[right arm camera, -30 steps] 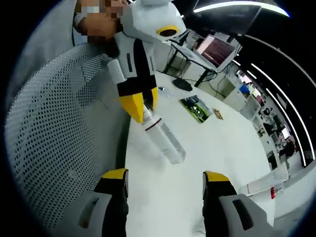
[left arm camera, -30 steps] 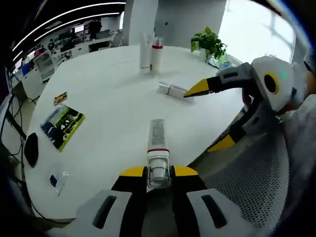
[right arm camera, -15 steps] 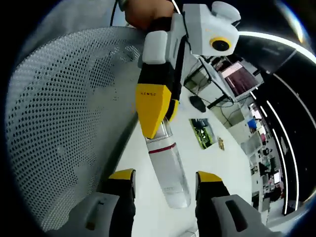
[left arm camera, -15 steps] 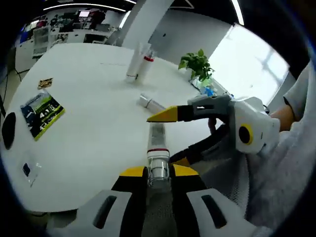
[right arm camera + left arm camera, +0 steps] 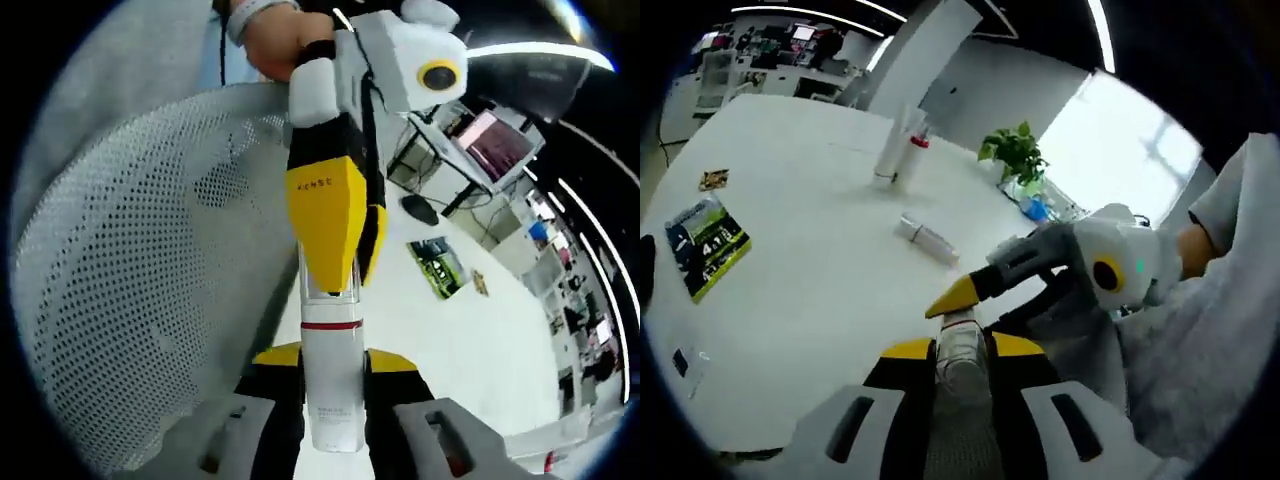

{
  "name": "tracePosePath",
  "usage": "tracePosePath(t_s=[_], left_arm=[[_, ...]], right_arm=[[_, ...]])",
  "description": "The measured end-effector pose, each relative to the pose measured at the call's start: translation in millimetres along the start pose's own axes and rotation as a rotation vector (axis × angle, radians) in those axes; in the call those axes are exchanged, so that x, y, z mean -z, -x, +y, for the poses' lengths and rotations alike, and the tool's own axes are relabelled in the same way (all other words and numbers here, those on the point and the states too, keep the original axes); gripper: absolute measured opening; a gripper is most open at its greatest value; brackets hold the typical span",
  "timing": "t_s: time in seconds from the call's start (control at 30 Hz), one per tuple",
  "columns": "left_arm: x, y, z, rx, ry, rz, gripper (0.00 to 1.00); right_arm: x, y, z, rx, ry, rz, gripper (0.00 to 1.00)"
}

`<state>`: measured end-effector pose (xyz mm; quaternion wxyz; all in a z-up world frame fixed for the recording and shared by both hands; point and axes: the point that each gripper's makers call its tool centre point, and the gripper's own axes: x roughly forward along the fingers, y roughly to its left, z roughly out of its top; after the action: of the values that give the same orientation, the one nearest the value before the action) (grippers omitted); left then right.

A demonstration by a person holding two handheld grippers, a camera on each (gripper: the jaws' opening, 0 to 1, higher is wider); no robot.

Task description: Arrange the skincare products in the storage area until every visible bottle or jar stands upright without overlapping.

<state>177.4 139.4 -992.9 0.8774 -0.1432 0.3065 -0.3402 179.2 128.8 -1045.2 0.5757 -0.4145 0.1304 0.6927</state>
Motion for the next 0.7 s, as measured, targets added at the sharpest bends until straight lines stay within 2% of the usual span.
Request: tracePosePath(t_s=[0.1, 0.13, 0.2, 0.23, 0.27, 0.33, 0.53, 0.6, 0.7], left_arm=[[-0.9, 2, -5.4, 0.023, -0.04, -0.003, 0.2], [-0.5, 1, -7.1, 0.028, -0.045, 0.003, 0.22], [-5.1, 2, -10.0, 0.044, -0.079, -0.027, 0.3], [-7.4, 3, -10.0, 0.045, -0.088, -0.038, 0.32], [-9.5, 4, -9.7, 0.045, -0.095, -0.048, 0.32], [-11.7, 6, -9.7, 0.054, -0.09, -0.058, 0.23], [-25.8, 14, -12.2, 0.099, -0.011, -0.125, 0.22], [-28.0, 16, -11.9, 0.105, 0.009, -0.133, 0.21], [-32.5, 17, -12.2, 0.119, 0.033, -0.161, 0.21]], right_arm=[[-9.0, 1, 6, -0.051, -0.166, -0.072, 0.14], [-15.1, 2, 6, -0.078, -0.264, -0.118, 0.14], [-18.7, 4, 3, -0.084, -0.349, -0.151, 0.14], [-23.9, 5, -2, -0.099, -0.442, -0.2, 0.14], [-29.2, 7, -1, -0.131, -0.505, -0.235, 0.14], [-39.6, 11, -4, -0.175, -0.613, -0.32, 0.14], [-52.8, 18, -3, -0.248, -0.735, -0.423, 0.14], [-53.2, 18, -4, -0.245, -0.733, -0.429, 0.14], [-62.5, 21, -1, -0.29, -0.776, -0.471, 0.14]])
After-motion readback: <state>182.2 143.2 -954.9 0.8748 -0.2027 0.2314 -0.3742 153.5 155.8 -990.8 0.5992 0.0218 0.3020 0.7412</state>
